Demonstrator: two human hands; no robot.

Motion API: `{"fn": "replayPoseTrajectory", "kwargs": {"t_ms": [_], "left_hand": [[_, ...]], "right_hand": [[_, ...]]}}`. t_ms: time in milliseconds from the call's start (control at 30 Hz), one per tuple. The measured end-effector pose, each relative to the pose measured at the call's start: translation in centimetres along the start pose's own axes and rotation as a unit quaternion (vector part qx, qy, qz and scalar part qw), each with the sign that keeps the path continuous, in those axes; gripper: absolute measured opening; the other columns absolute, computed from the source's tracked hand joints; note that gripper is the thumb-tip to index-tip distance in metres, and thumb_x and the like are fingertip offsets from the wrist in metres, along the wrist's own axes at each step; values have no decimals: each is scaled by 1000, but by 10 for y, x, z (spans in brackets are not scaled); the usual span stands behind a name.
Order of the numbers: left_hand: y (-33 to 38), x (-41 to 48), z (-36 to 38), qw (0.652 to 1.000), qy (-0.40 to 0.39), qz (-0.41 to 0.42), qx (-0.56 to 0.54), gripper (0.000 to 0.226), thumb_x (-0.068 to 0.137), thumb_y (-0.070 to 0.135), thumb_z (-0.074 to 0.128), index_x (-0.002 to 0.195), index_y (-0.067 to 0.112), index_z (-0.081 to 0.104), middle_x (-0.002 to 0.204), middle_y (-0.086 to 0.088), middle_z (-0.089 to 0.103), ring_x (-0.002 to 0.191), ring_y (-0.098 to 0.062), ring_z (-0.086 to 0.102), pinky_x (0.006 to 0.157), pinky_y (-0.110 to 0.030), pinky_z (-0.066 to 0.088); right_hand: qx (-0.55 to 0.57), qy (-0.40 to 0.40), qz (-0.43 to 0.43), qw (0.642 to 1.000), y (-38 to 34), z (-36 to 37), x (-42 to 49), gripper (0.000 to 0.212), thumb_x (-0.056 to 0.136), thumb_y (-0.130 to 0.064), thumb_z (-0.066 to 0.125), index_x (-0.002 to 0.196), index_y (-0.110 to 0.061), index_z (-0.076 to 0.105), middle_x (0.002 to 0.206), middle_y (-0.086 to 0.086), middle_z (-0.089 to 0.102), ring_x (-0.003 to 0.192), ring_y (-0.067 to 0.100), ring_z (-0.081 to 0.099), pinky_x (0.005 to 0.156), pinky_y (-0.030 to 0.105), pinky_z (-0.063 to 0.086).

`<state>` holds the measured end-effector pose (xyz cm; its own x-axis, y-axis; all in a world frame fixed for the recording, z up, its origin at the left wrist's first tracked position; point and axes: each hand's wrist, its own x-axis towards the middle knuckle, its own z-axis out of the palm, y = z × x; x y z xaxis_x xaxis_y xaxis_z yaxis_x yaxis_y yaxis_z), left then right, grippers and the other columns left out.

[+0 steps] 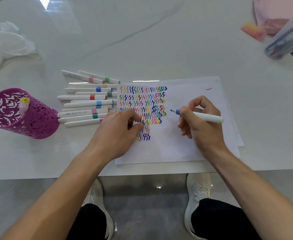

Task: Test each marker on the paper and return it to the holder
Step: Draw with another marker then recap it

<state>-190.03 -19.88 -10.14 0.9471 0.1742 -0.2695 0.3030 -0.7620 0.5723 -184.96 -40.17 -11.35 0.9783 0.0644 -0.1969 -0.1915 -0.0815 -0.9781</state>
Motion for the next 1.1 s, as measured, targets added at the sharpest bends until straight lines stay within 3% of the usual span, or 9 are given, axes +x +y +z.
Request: {"fn": "replayPoseTrajectory", "kwargs": {"t_ms": [100,200,433,533,667,867,1100], "left_hand": [[-1,0,-2,999,28,-4,-31,18,90,38,69,106,30,64,99,9,63,80,-6,61,70,-20,52],[-1,1,-5,996,42,-7,-82,18,87,35,74,103,31,67,96,11,66,80,-6,64,70,-21,56],[-1,2,-1,989,12,-6,-145,20,91,33,69,111,33,68,97,15,69,87,-2,68,70,-14,55],[2,0,-1,981,-8,-8,-194,15,92,31,67,107,29,67,92,16,73,82,5,69,64,-10,53],[4,-1,1,978,-24,-2,-205,16,94,28,65,109,25,66,92,12,76,71,-6,66,63,-17,53],[4,-2,4,976,-56,9,-209,11,98,23,59,107,27,64,92,14,76,65,-3,61,62,-16,51],[5,-3,2,982,-47,43,-179,8,95,28,63,102,28,68,89,13,75,76,-8,67,68,-20,56]], "right_hand": [[7,-11,-15,1000,-3,-1,-1,19,89,-9,70,83,-14,53,59,3,59,47,14,50,45,21,39],[6,-38,-28,999,-4,0,-1,13,91,-6,73,91,-9,60,63,-1,62,52,13,56,47,21,43],[30,-93,-39,994,-5,3,-2,8,87,-10,70,92,-14,75,73,7,72,60,21,63,51,29,49],[58,-105,-21,993,-8,5,-3,14,91,-17,63,90,-12,76,72,8,70,60,22,64,51,28,50],[30,-108,-21,993,-7,7,-4,18,99,-3,60,89,-9,74,68,7,70,57,20,64,50,27,51],[8,-116,-26,993,-5,8,-5,10,98,-4,62,93,-7,70,70,10,72,57,23,67,50,30,55],[41,-131,5,991,-4,10,-6,13,97,-8,67,90,2,63,75,17,75,59,30,71,55,35,59]]}}
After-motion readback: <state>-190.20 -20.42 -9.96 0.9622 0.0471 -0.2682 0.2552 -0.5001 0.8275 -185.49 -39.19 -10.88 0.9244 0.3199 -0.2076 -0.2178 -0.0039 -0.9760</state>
